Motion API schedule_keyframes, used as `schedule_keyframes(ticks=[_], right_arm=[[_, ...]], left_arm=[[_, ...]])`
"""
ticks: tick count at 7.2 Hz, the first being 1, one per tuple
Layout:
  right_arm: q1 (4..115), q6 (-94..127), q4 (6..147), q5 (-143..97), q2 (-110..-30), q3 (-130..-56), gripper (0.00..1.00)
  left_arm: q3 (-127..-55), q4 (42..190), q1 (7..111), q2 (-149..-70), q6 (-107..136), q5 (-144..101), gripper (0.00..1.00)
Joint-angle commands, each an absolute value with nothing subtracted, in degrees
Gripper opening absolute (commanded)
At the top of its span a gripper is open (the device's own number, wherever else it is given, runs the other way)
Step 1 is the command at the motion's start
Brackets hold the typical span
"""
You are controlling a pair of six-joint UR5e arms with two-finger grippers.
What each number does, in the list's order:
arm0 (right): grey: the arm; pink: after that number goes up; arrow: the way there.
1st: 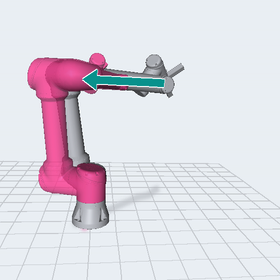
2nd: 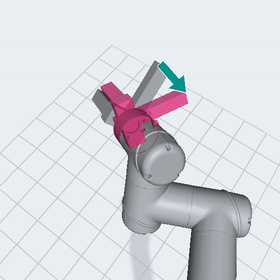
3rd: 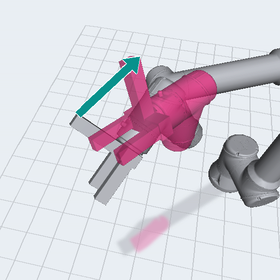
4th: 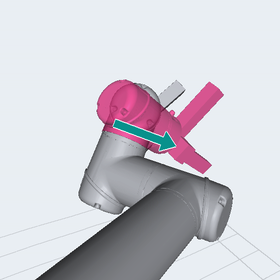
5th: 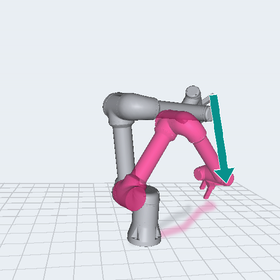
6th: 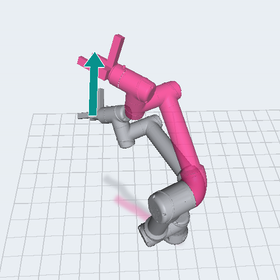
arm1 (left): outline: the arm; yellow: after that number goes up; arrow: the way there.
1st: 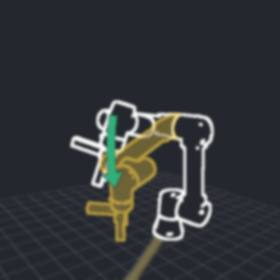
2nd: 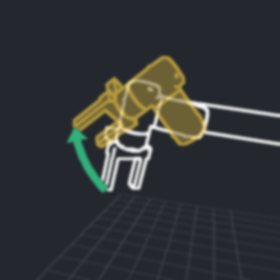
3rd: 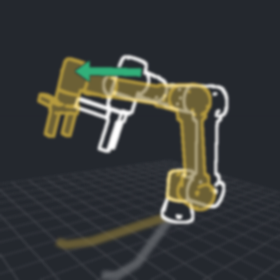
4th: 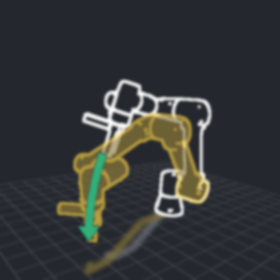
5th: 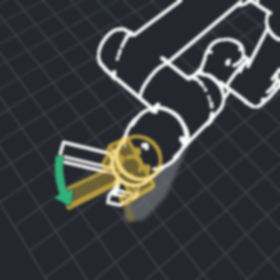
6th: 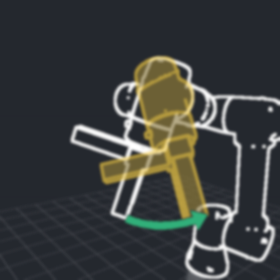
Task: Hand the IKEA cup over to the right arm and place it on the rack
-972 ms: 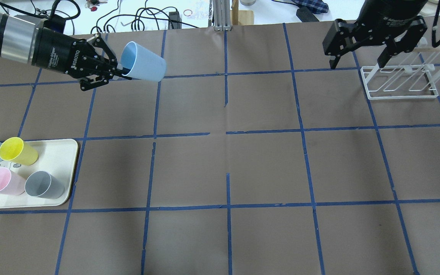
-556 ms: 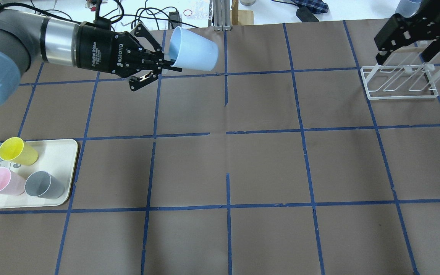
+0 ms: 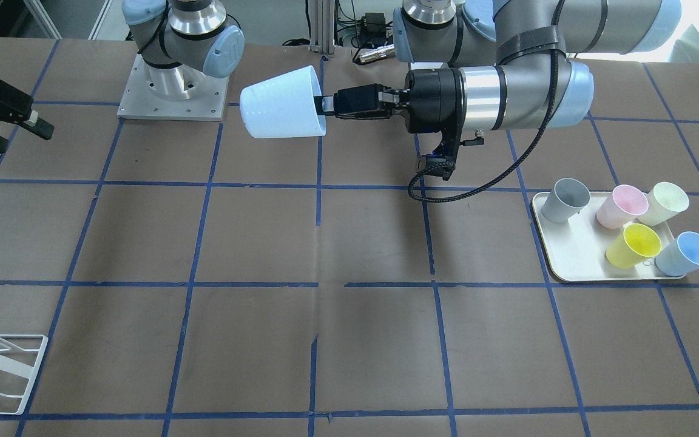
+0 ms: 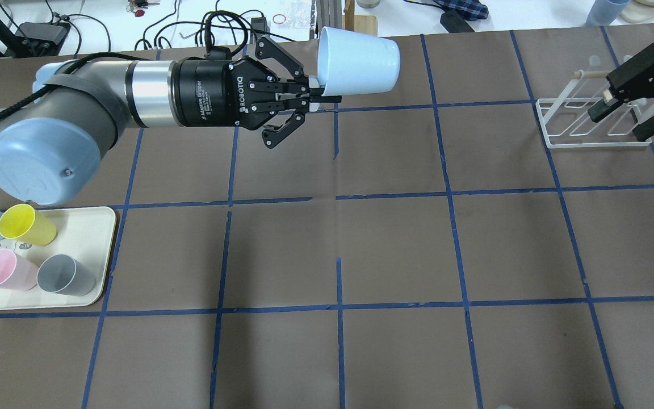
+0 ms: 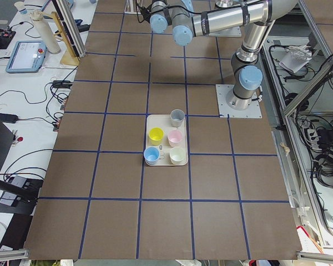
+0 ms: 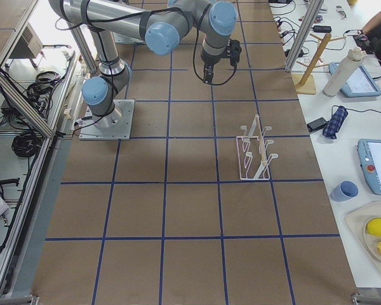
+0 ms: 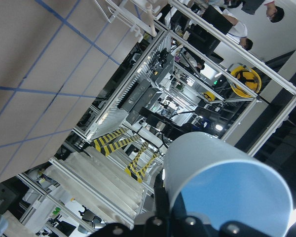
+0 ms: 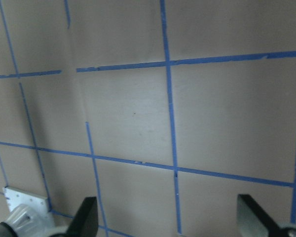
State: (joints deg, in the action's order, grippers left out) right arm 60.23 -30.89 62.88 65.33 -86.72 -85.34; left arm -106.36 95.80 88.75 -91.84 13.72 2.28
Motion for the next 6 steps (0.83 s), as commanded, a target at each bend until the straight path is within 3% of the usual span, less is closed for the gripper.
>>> schedule_keyframes(ticks=[1, 3, 6], right_arm=[[59.5, -35.04, 46.22, 50.17, -83.69, -86.57, 1.0], [60.55, -35.5, 36.68, 41.19, -84.55, -86.57, 1.0], [65.64, -35.42, 34.99, 30.9, -84.46, -86.57, 1.0]], left_arm=[[-110.19, 95.54, 90.0, -92.28, 8.81, -1.05, 0.0], [-110.56, 95.28, 90.79, -92.72, 8.53, -3.4, 0.0], [-111.0, 95.1, 93.25, -93.08, 6.77, -5.36, 0.0]])
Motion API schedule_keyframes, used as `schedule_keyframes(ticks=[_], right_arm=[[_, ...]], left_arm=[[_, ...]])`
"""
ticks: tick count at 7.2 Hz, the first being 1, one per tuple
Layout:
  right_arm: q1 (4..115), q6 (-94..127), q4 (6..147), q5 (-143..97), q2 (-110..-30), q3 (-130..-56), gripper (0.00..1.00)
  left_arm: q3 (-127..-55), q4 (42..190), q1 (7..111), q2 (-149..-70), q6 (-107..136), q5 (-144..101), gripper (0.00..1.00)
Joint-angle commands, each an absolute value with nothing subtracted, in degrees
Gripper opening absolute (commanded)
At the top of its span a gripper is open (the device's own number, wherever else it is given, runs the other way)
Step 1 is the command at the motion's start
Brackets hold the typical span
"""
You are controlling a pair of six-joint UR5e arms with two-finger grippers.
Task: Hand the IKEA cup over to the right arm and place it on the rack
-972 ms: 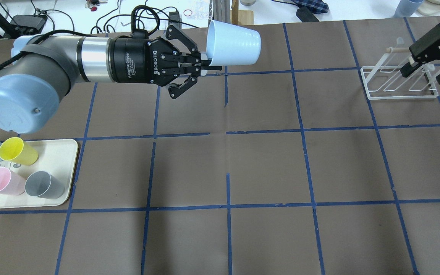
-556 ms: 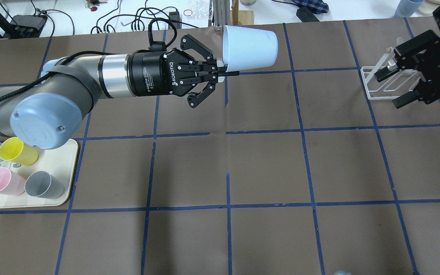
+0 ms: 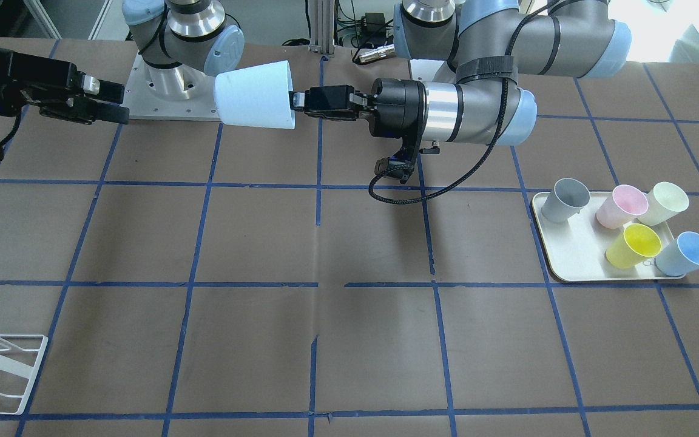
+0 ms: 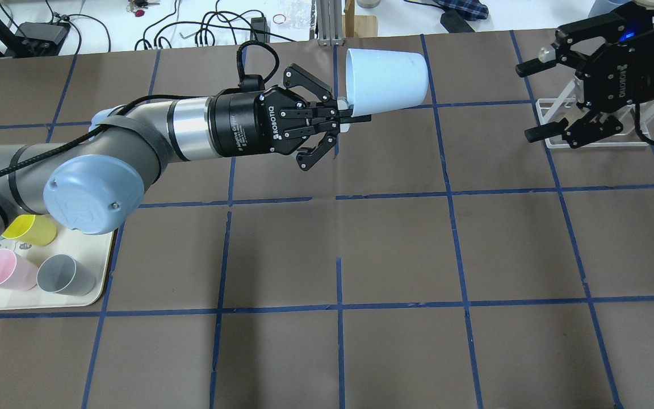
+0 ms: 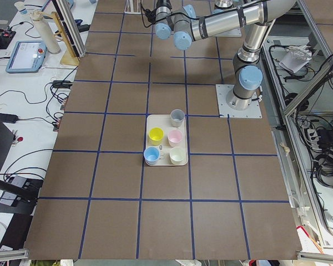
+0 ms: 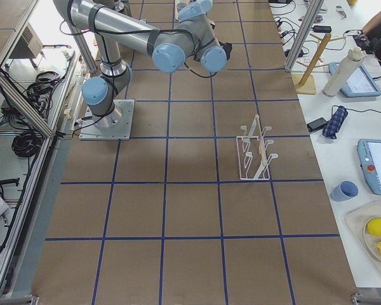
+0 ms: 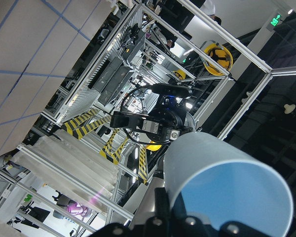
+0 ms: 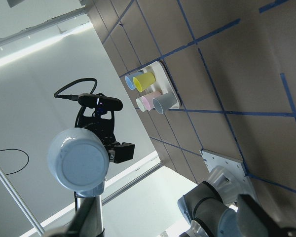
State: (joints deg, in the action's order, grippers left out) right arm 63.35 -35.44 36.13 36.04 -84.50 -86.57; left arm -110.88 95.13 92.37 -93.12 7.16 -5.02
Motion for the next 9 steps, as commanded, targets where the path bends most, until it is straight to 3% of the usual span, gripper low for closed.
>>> schedule_keyframes(ticks=[1, 9], right_arm=[[66.79, -35.51, 34.98, 26.76, -84.64, -86.49, 1.0], [69.52, -33.84, 26.19, 23.03, -85.08, -87.1, 1.0]], left_arm=[[-111.09, 95.1, 93.51, -93.34, 6.85, -5.45, 0.0], [-111.62, 95.1, 94.13, -93.6, 6.77, -7.03, 0.0]])
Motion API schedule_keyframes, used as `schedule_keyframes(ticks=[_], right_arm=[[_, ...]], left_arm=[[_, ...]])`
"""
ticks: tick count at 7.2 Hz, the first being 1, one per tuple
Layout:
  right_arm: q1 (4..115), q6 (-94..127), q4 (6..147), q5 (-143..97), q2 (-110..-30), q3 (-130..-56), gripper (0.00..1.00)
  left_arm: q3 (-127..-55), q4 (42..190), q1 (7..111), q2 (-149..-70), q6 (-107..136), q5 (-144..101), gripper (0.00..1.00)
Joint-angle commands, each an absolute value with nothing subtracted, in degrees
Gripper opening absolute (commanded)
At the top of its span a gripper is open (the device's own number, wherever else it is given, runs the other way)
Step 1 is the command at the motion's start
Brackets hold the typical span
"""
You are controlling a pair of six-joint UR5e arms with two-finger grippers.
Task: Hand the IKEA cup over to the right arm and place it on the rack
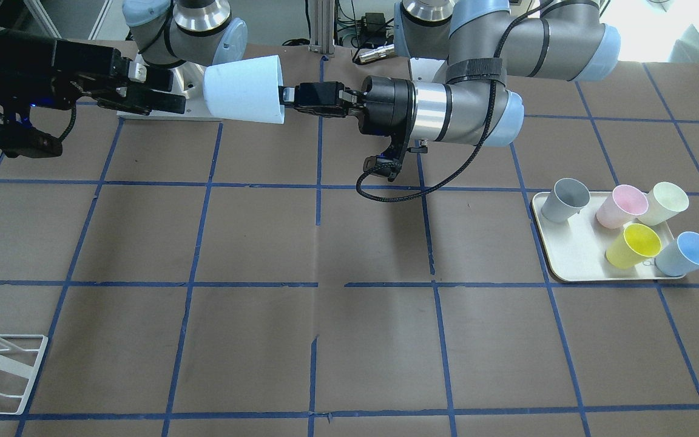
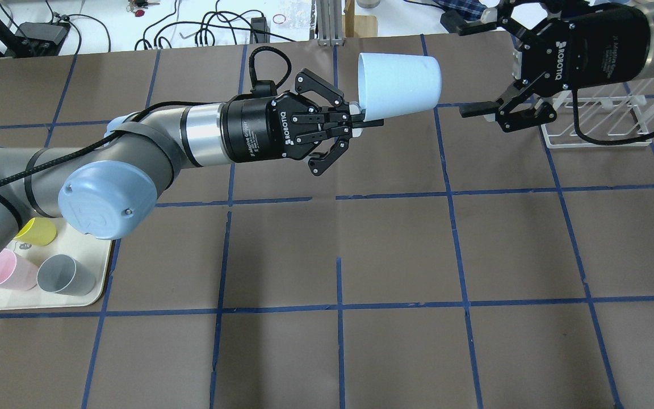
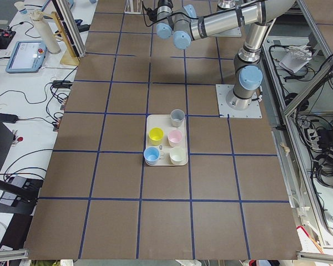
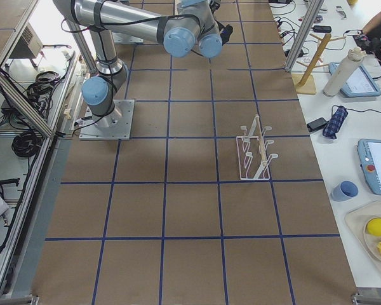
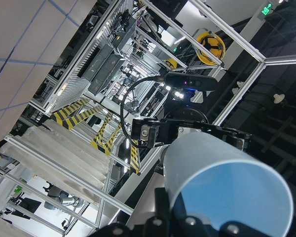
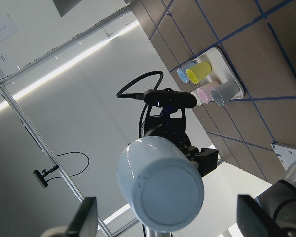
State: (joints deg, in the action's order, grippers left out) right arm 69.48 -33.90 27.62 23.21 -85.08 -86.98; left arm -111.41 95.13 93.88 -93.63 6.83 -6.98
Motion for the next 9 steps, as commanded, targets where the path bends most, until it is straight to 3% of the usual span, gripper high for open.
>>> schedule_keyframes(ticks=[1, 9], right_arm=[[69.52, -33.92, 26.37, 23.11, -84.82, -87.1, 1.0], [76.2, -33.23, 26.72, 18.9, -83.67, -88.77, 1.0]], left_arm=[[-111.62, 95.1, 94.13, -93.69, 6.94, -7.03, 0.0], [-111.62, 95.1, 94.48, -94.74, 6.68, -9.32, 0.0]])
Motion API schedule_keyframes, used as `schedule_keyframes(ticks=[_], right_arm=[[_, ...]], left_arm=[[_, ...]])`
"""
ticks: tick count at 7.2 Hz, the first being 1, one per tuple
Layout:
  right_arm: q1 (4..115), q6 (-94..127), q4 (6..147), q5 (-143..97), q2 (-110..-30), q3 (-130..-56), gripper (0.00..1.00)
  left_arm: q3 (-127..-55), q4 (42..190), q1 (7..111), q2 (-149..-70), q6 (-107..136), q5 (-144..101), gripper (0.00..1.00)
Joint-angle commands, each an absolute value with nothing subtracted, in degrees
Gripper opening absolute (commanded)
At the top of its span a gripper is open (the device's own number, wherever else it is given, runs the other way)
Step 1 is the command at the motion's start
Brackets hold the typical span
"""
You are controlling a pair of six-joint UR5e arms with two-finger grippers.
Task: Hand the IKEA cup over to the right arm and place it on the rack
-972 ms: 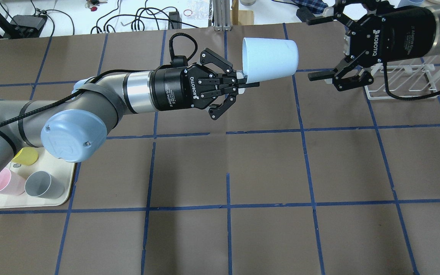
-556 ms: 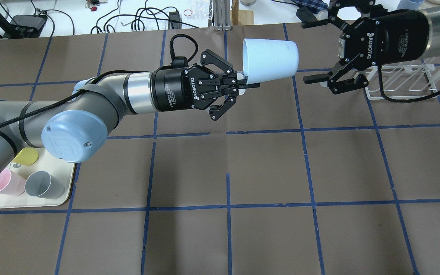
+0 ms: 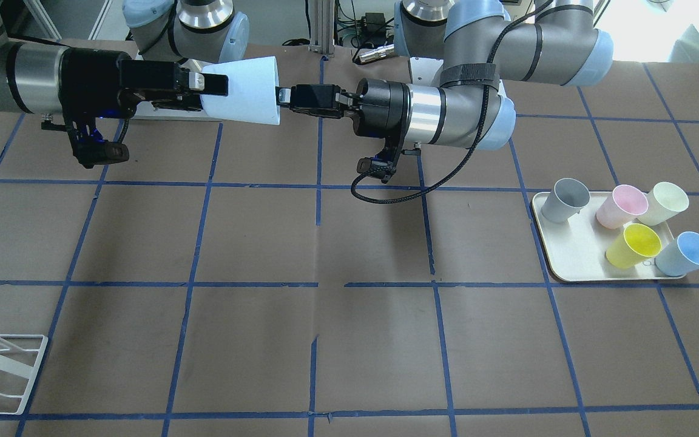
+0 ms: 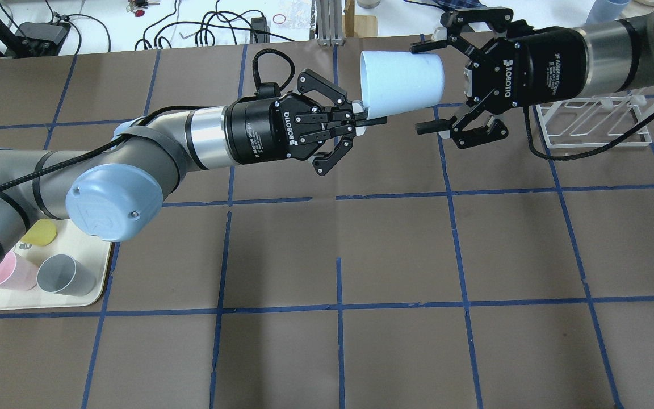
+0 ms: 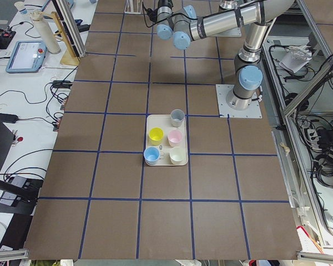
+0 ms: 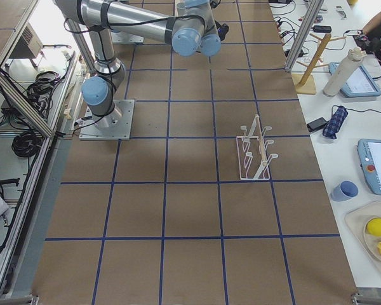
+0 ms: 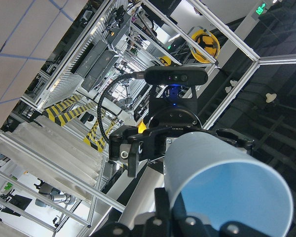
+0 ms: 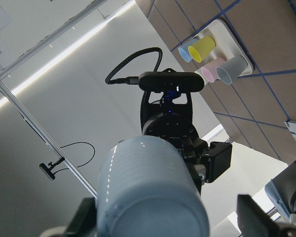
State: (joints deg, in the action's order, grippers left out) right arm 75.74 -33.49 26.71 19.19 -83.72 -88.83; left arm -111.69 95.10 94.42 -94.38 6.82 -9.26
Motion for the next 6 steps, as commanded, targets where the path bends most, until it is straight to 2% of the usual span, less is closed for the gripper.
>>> schedule_keyframes(ticks=[1, 3, 4, 5, 6], right_arm=[[76.2, -33.22, 26.81, 18.9, -83.5, -88.6, 1.0], [76.11, -33.22, 27.24, 18.9, -83.41, -88.59, 1.0], [76.11, -33.22, 27.25, 18.9, -83.41, -88.42, 0.95], [76.11, -33.31, 27.25, 18.46, -83.32, -88.24, 0.88], [76.03, -32.44, 27.25, 17.59, -83.32, -88.16, 0.74]], left_arm=[[-111.62, 95.1, 94.48, -94.75, 6.68, -9.32, 0.0], [-111.62, 95.1, 94.48, -94.75, 6.85, -9.32, 0.0], [-111.62, 95.1, 94.48, -94.75, 6.77, -9.32, 0.0], [-111.62, 95.01, 94.57, -94.75, 6.85, -9.32, 0.0], [-111.62, 95.01, 94.48, -94.75, 6.86, -9.32, 0.0]])
